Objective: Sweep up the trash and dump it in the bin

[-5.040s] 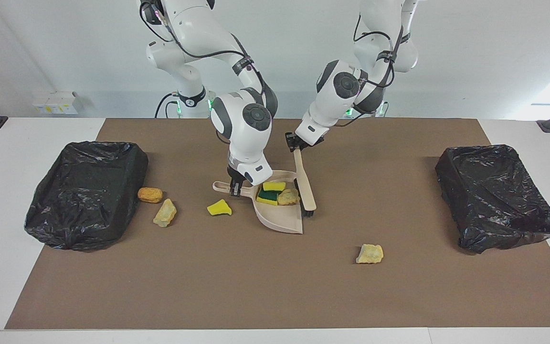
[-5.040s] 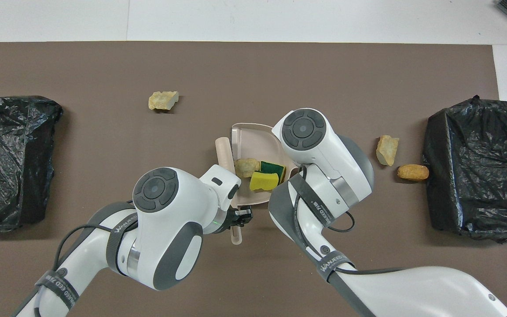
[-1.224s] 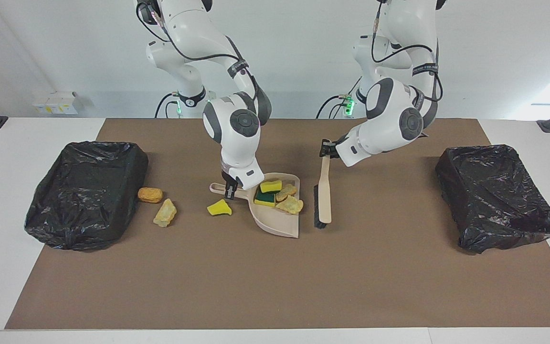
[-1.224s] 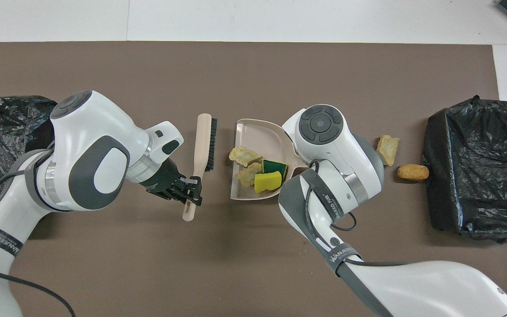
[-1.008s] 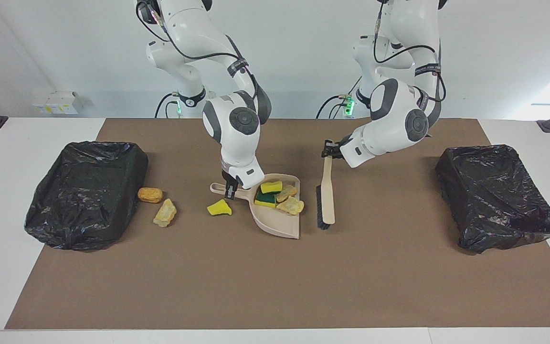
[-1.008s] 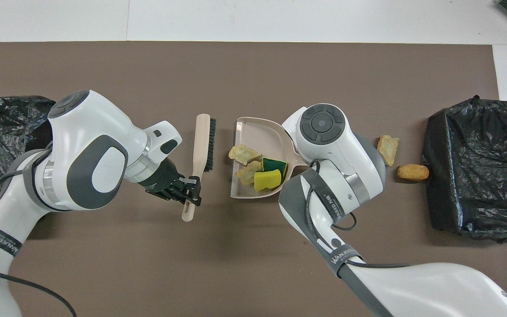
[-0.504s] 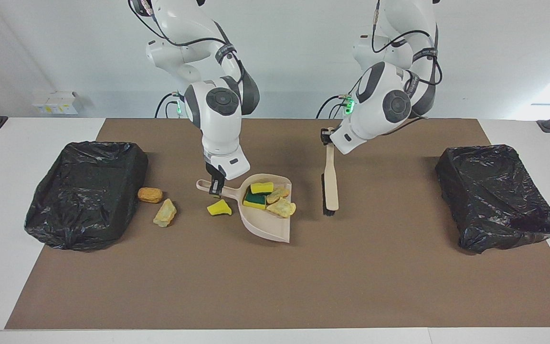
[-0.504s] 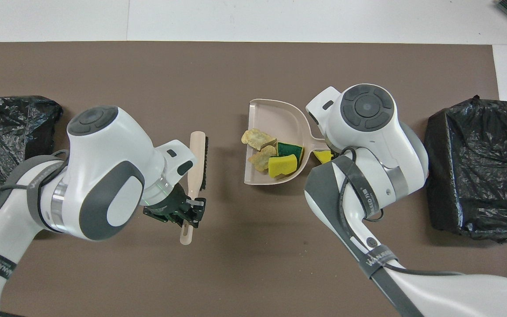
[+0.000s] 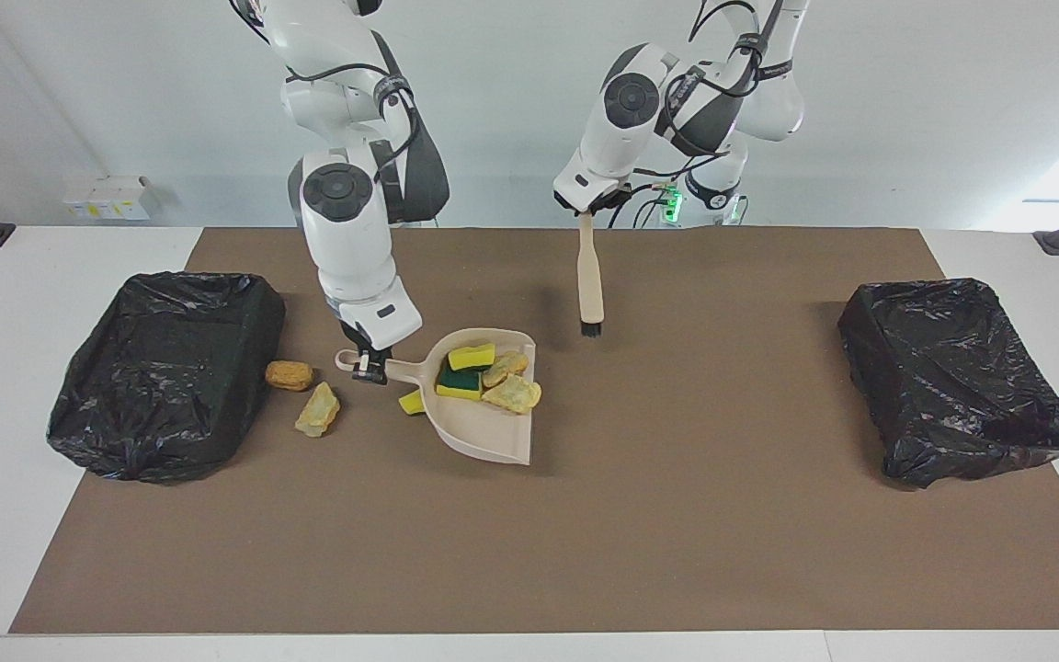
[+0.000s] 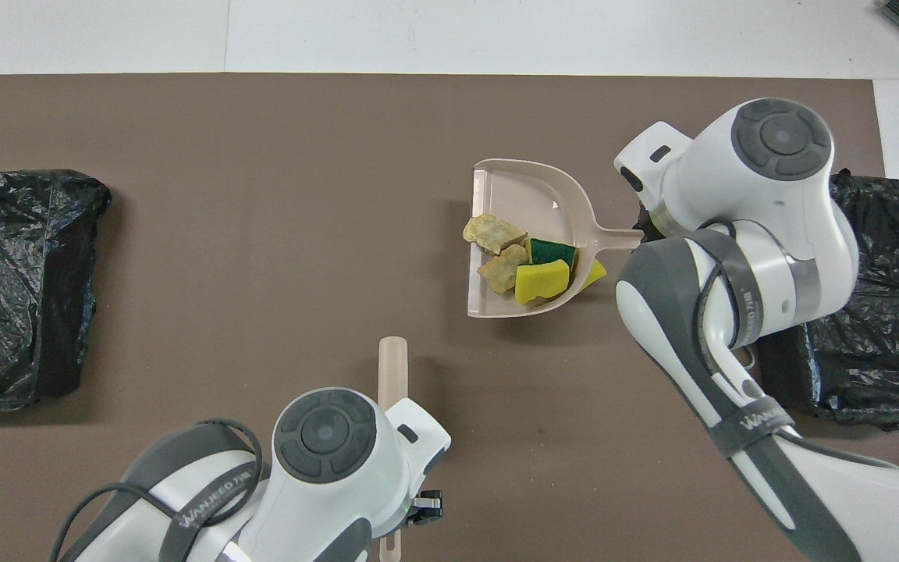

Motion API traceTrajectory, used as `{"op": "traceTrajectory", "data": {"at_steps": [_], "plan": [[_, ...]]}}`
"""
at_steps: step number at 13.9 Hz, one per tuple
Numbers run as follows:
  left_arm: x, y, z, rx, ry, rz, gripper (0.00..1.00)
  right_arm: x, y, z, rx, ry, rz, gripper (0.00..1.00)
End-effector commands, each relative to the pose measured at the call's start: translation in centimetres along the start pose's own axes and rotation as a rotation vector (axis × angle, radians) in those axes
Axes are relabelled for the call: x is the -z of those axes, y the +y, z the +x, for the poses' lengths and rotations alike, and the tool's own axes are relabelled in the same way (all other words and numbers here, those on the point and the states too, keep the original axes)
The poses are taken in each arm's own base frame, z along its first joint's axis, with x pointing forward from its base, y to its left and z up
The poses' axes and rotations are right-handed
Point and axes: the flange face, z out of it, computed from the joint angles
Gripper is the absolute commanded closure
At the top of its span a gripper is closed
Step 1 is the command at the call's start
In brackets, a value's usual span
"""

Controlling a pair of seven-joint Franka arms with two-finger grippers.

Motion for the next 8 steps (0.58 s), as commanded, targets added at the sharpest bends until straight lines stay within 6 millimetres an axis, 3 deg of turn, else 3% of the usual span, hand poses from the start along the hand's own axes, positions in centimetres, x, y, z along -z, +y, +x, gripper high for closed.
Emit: {"op": "traceTrajectory", "data": {"at_steps": [1, 3, 5, 8], "plan": [[-2.5, -1.7, -3.4, 0.023, 0.063, -0.004, 1.0, 2.7, -0.2, -3.9, 0.053, 0.025, 0.027, 1.0], [-4.3, -0.3, -4.2, 0.046, 0.096, -0.017, 1.0, 3.6, -0.2, -7.3, 0.057, 0.022, 0.044, 1.0], [-5.3, 0.1, -3.7, 0.066, 0.12, -0.044, 1.0, 5.2, -0.6, -10.6, 0.052, 0.0, 0.054, 1.0], [-7.3, 0.5, -3.8, 0.056, 0.131, -0.048, 1.0, 7.2, -1.0, -17.2, 0.065, -0.002, 0.071, 1.0]]}}
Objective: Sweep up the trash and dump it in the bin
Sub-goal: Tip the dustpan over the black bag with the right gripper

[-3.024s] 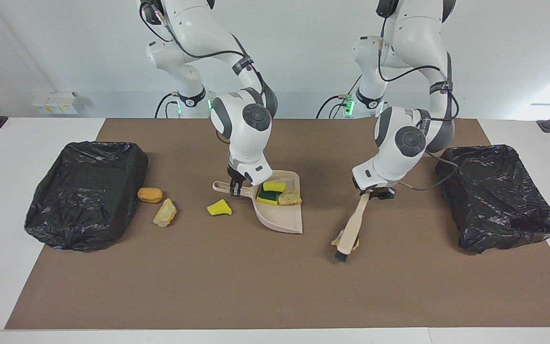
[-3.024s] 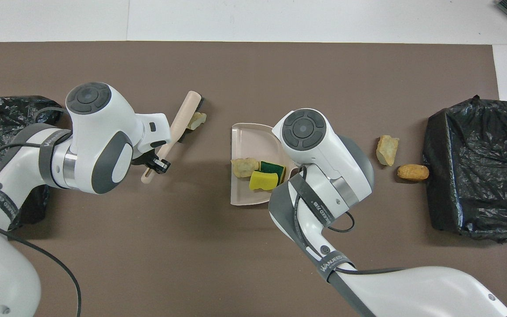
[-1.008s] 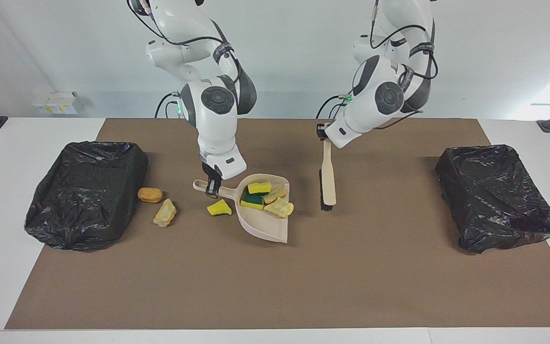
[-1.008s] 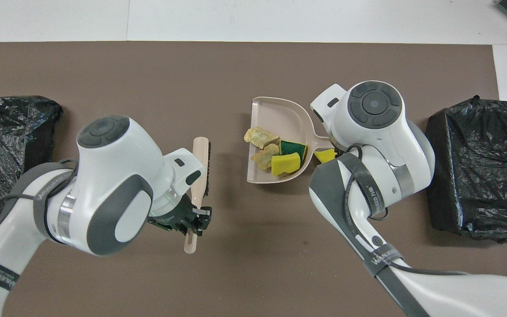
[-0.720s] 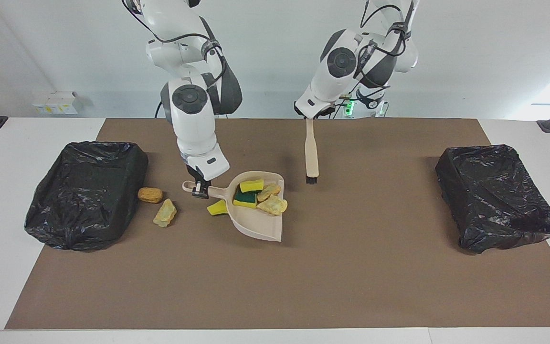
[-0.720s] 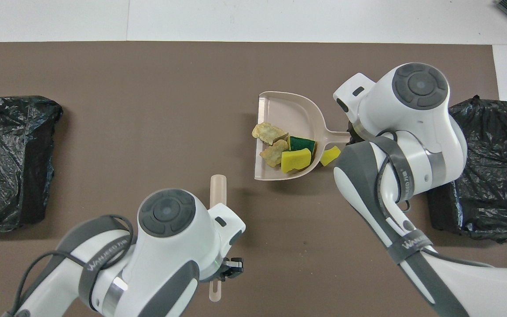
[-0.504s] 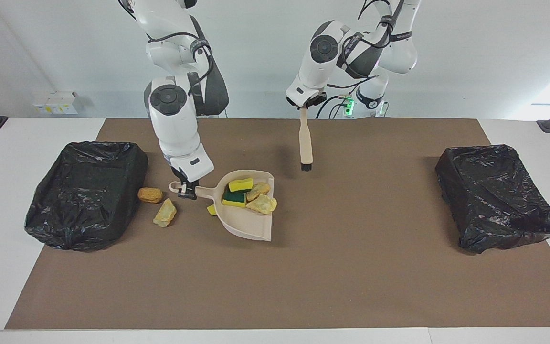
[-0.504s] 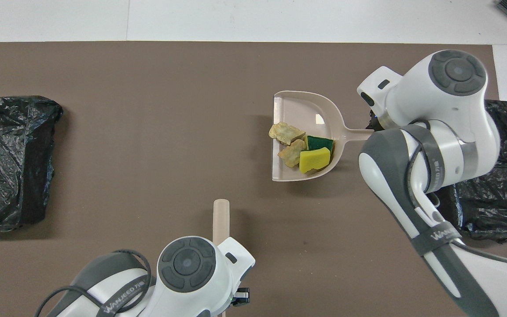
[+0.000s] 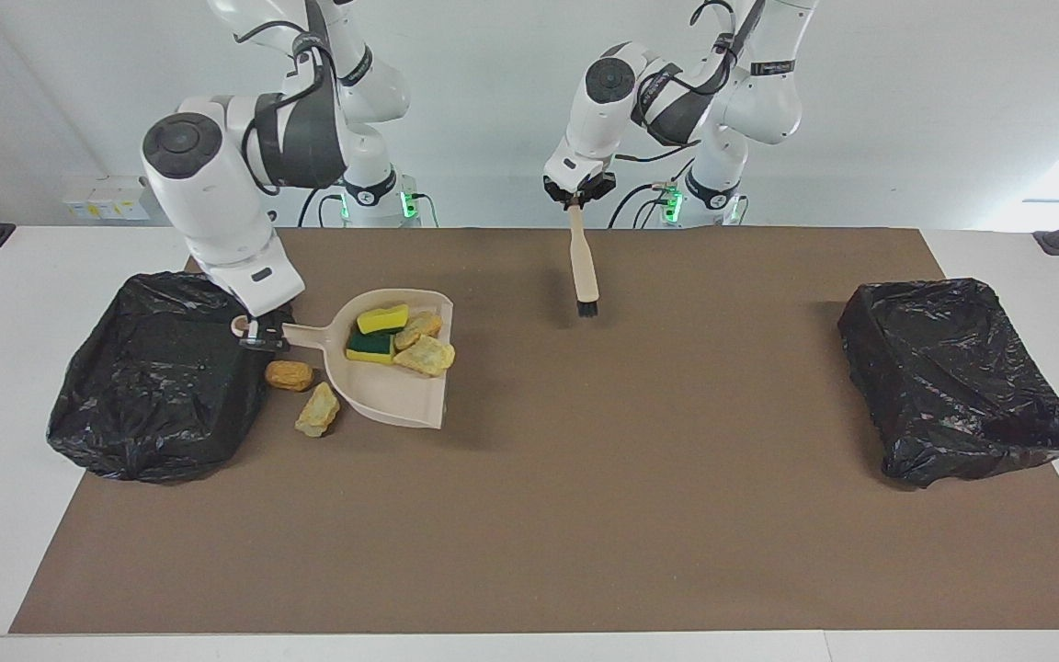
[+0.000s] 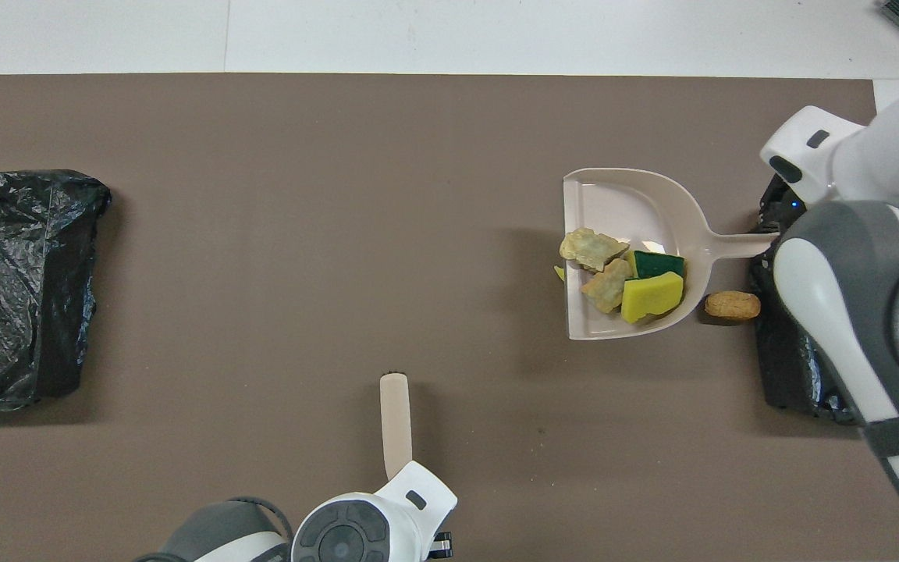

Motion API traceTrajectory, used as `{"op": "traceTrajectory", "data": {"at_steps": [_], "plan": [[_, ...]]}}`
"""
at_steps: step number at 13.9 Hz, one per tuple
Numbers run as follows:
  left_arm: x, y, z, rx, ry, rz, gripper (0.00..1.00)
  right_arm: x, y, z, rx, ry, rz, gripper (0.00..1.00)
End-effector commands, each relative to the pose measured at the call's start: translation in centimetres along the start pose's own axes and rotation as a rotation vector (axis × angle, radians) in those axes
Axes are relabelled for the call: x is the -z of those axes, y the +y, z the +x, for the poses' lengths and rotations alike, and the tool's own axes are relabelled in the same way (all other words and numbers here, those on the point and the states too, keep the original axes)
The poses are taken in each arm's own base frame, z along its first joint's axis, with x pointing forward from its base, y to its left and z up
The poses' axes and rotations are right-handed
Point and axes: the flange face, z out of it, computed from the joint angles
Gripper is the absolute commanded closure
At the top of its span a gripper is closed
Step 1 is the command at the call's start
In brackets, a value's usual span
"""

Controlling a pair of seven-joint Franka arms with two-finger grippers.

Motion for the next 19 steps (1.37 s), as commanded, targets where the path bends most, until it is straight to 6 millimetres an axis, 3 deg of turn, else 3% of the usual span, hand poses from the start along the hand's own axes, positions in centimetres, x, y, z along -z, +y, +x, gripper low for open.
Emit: {"op": "traceTrajectory", "data": {"at_steps": [1, 3, 6, 9, 13, 15, 16, 17, 19], "plan": [[-2.7, 0.3, -0.5, -0.001, 0.021, 0.0, 1.0, 2.3, -1.2, -6.0, 0.032, -0.002, 0.007, 1.0], [-4.1, 1.1, -0.5, -0.001, 0.019, -0.014, 1.0, 2.6, -2.0, -11.4, 0.046, -0.017, 0.006, 1.0], [-4.2, 1.4, -0.3, 0.021, -0.01, -0.059, 1.0, 2.3, -3.9, -20.3, 0.031, -0.028, -0.001, 1.0], [-4.8, 1.5, 0.0, -0.001, -0.032, -0.065, 1.0, 2.4, -5.5, -26.1, 0.04, -0.133, 0.007, 1.0], [-5.7, 1.5, 0.3, -0.029, -0.051, -0.063, 1.0, 3.5, -5.6, -27.9, 0.045, -0.386, -0.005, 1.0], [-5.6, 1.4, 0.4, -0.025, -0.056, -0.061, 0.69, 3.1, -6.0, -27.5, 0.023, -0.514, -0.003, 1.0], [-5.6, 1.3, 0.5, -0.023, -0.059, -0.059, 0.41, 2.7, -6.4, -27.1, 0.013, -0.575, -0.024, 1.0], [-5.5, 1.4, 0.5, -0.022, -0.06, -0.059, 0.05, 2.2, -7.2, -26.5, 0.003, -0.63, -0.048, 1.0], [-5.4, 1.6, 0.5, -0.028, -0.061, -0.06, 0.0, 1.9, -8.0, -25.9, -0.018, -0.69, -0.059, 1.0]]}}
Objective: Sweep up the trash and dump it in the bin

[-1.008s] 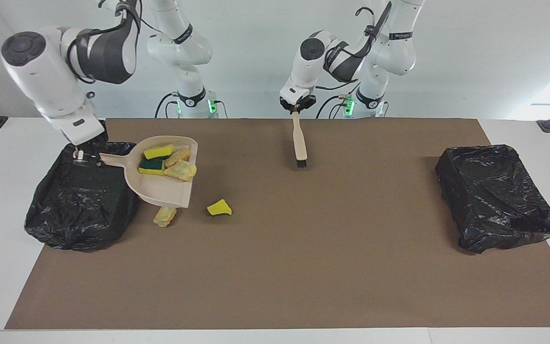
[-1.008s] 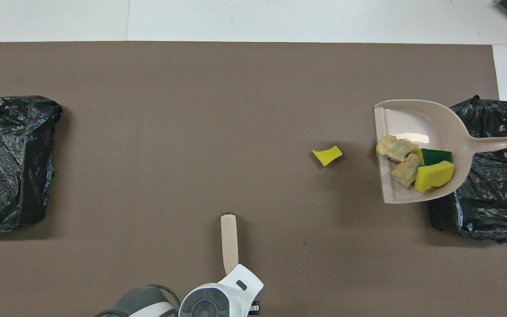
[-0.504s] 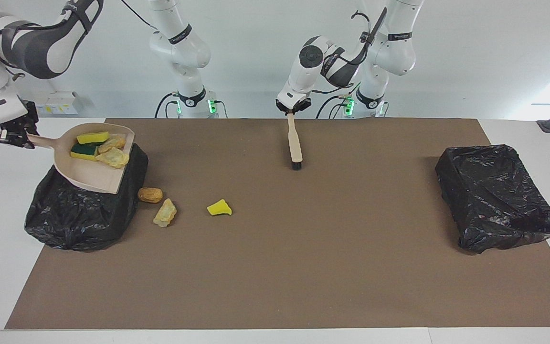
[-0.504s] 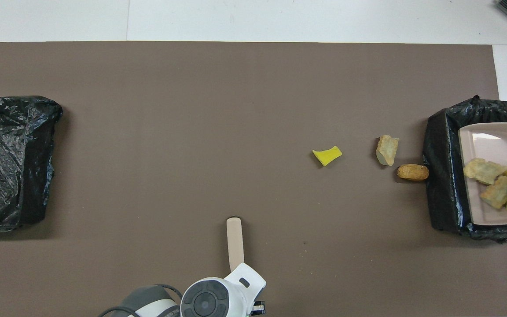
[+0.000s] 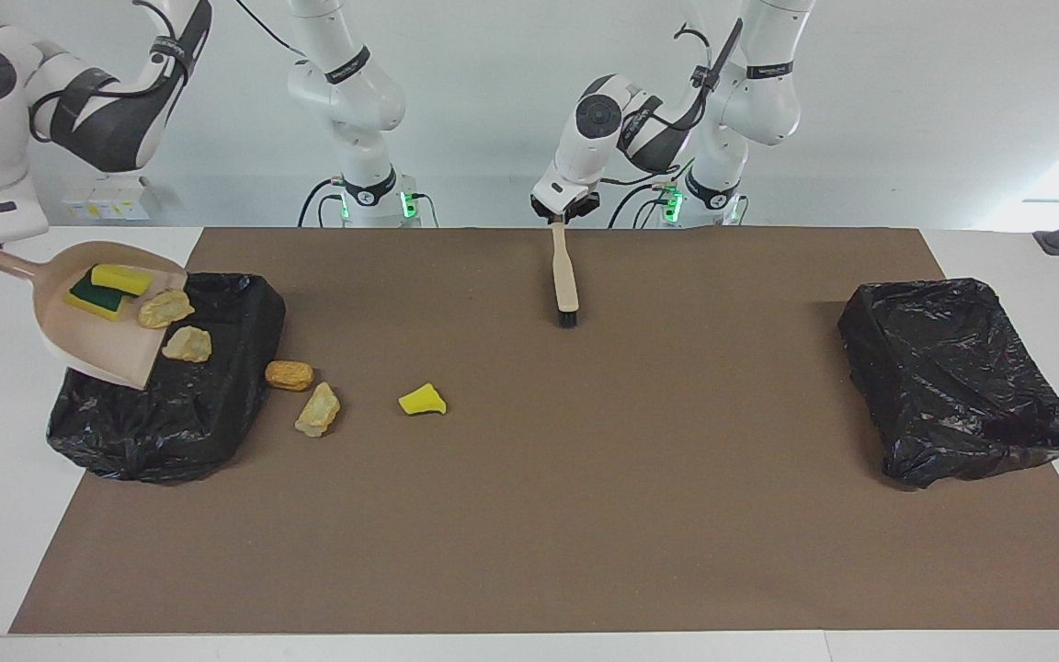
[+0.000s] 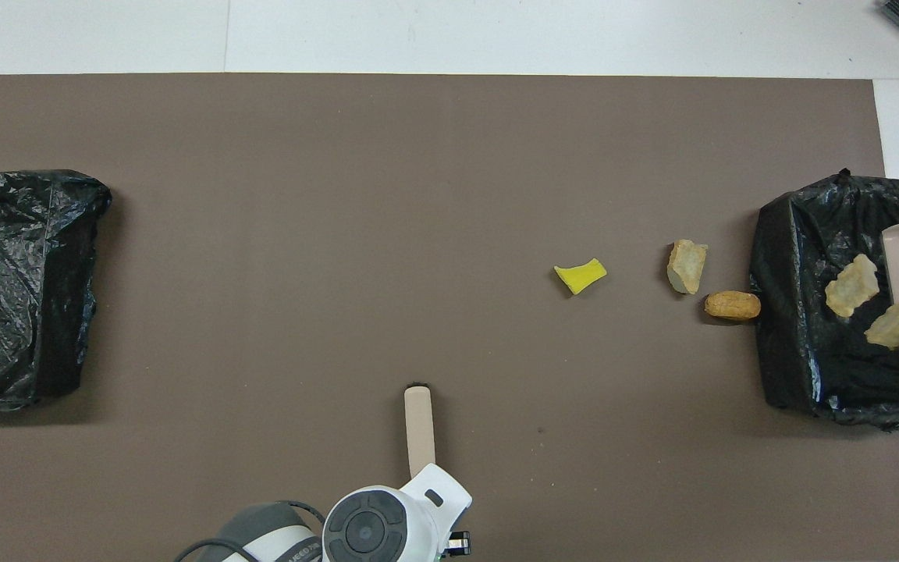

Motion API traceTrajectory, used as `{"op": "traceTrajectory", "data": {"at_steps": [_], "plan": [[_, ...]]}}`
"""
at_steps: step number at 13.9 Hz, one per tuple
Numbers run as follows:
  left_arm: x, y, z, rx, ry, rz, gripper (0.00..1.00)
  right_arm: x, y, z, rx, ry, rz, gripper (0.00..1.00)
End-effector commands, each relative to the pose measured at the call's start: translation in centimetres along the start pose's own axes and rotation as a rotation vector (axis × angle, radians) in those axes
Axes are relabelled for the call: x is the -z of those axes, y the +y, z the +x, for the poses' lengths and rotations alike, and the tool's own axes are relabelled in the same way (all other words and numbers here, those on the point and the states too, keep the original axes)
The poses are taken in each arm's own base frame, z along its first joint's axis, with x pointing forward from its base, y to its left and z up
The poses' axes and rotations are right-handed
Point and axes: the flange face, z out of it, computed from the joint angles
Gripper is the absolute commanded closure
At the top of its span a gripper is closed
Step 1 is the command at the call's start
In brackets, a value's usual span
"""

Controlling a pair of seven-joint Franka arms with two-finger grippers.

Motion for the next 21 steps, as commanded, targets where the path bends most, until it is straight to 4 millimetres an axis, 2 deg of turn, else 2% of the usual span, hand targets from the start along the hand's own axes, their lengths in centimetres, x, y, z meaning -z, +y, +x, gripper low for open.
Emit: {"op": "traceTrajectory", "data": {"at_steps": [1, 2, 4, 5, 6, 8, 10, 11, 13, 14, 16, 18, 19, 21], "plan": [[0.5, 0.4, 0.1, -0.014, -0.008, -0.02, 0.0, 1.3, -1.9, 1.6, 0.005, -0.091, -0.029, 1.0], [1.2, 1.0, 0.2, -0.019, 0.002, -0.032, 0.0, 2.1, -1.4, 2.2, 0.016, -0.128, -0.043, 1.0], [3.4, 2.1, 0.6, -0.031, 0.007, -0.053, 0.0, 2.4, -1.3, 1.7, 0.01, -0.2, -0.049, 1.0], [4.5, 2.4, 1.8, -0.02, 0.023, -0.069, 0.0, 3.0, -1.0, 1.9, 0.03, -0.233, -0.058, 1.0], [5.9, 2.5, 4.1, 0.017, 0.036, -0.093, 0.0, 3.7, -0.7, 2.3, 0.057, -0.275, -0.072, 1.0], [8.7, 2.8, 5.4, 0.031, 0.038, -0.115, 0.0, 5.5, 0.2, 3.2, 0.11, -0.368, -0.105, 1.0], [11.6, 1.3, 7.4, 0.029, 0.092, -0.069, 0.0, 6.7, 0.5, 3.9, 0.125, -0.412, -0.119, 1.0], [13.7, 0.4, 8.4, 0.03, 0.121, -0.048, 0.0, 7.1, 0.4, 3.7, 0.125, -0.422, -0.124, 1.0], [19.2, -3.5, 11.6, 0.036, 0.13, -0.044, 0.0, 7.7, 0.2, 3.5, 0.093, -0.39, -0.125, 1.0], [21.6, -5.5, 12.8, 0.02, 0.126, -0.041, 0.0, 8.7, 0.2, 3.0, 0.032, -0.332, -0.127, 1.0], [25.0, -9.4, 14.6, 0.006, 0.153, -0.006, 0.0, 9.9, -0.1, 2.1, -0.025, -0.263, -0.112, 1.0], [28.0, -12.4, 16.0, -0.016, 0.218, 0.057, 0.0, 11.3, 0.0, 3.9, -0.035, -0.191, -0.085, 1.0], [30.3, -13.9, 16.7, -0.037, 0.257, 0.082, 0.0, 11.7, 0.0, 5.2, -0.037, -0.134, -0.07, 1.0], [34.0, -17.6, 18.2, -0.067, 0.304, 0.08, 0.0, 11.7, -0.5, 7.2, -0.065, 0.026, -0.026, 1.0]]}}
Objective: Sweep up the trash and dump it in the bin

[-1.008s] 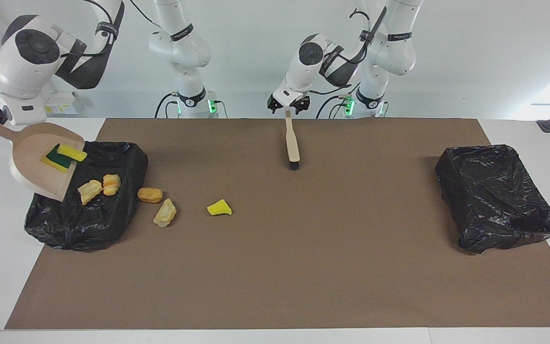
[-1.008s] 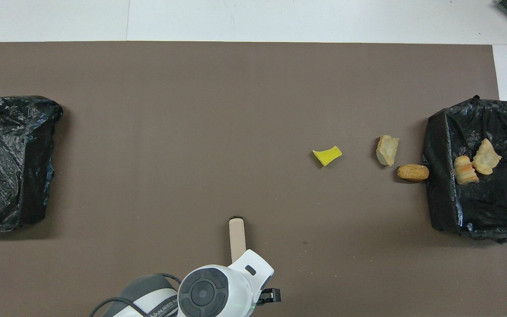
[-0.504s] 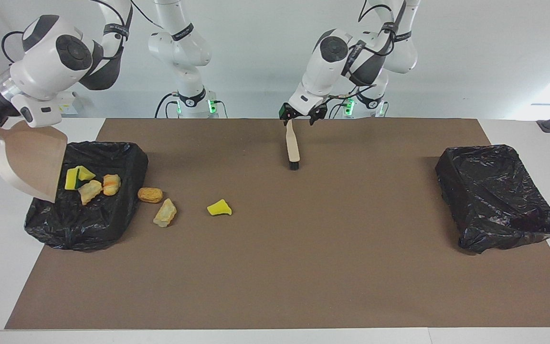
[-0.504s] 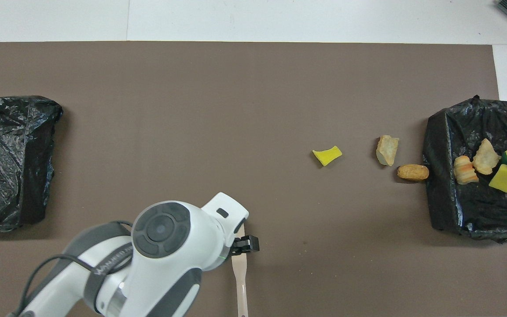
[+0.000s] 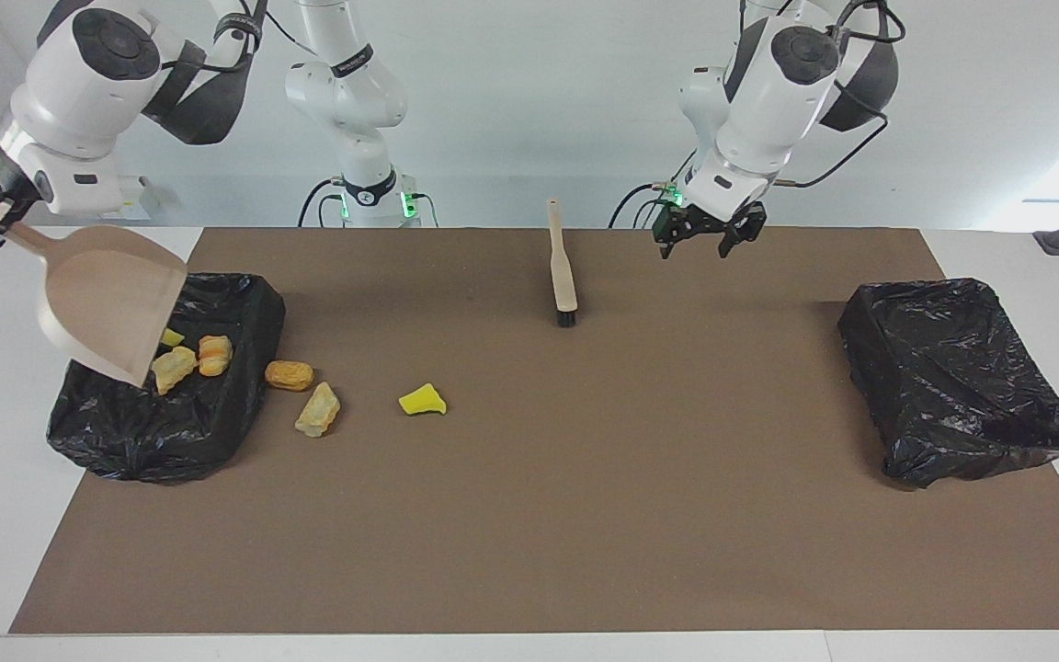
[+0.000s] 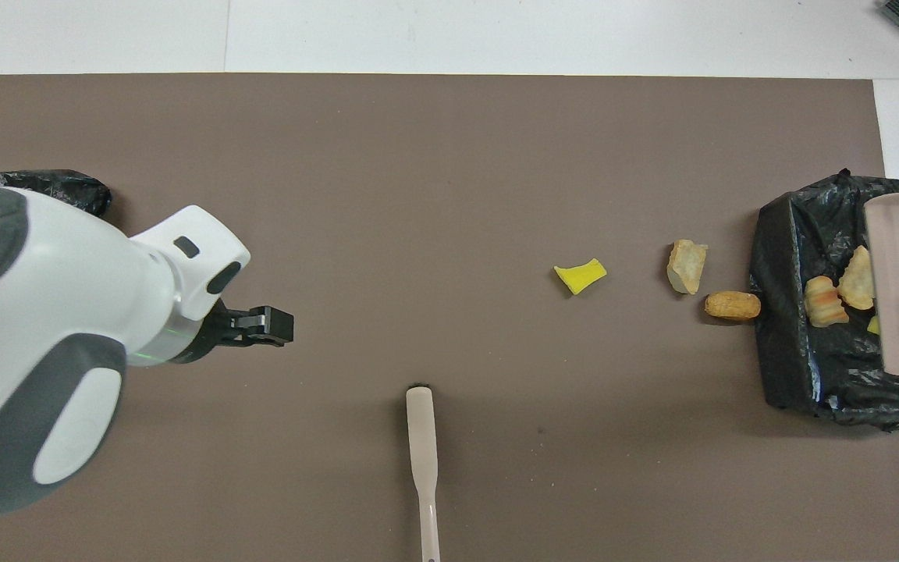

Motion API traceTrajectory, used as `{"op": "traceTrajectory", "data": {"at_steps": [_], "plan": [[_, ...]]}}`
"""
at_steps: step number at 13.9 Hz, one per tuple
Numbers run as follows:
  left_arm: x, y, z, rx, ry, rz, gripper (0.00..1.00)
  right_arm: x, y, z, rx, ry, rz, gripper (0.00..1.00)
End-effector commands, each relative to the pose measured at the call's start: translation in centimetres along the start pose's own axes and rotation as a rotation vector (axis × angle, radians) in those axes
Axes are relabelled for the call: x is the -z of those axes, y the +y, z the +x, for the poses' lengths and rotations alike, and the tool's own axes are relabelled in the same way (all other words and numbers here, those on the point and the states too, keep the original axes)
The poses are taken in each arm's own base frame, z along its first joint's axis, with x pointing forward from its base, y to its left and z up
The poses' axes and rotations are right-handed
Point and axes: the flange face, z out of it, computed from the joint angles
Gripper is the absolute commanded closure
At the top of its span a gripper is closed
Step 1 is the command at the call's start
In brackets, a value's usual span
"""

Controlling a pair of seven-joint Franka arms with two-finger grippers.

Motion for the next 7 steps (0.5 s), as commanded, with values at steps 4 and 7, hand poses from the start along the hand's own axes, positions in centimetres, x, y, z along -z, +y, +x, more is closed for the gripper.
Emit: {"op": "traceTrajectory", "data": {"at_steps": [4, 7], "plan": [[7.4, -9.1, 4.9, -0.006, 0.032, 0.019, 0.0, 1.4, -1.2, 4.1, -0.13, 0.336, 0.087, 1.0], [9.3, -10.7, 5.3, 0.01, 0.034, 0.058, 0.0, 3.3, -2.7, 7.6, -0.332, 0.398, 0.156, 1.0]]}}
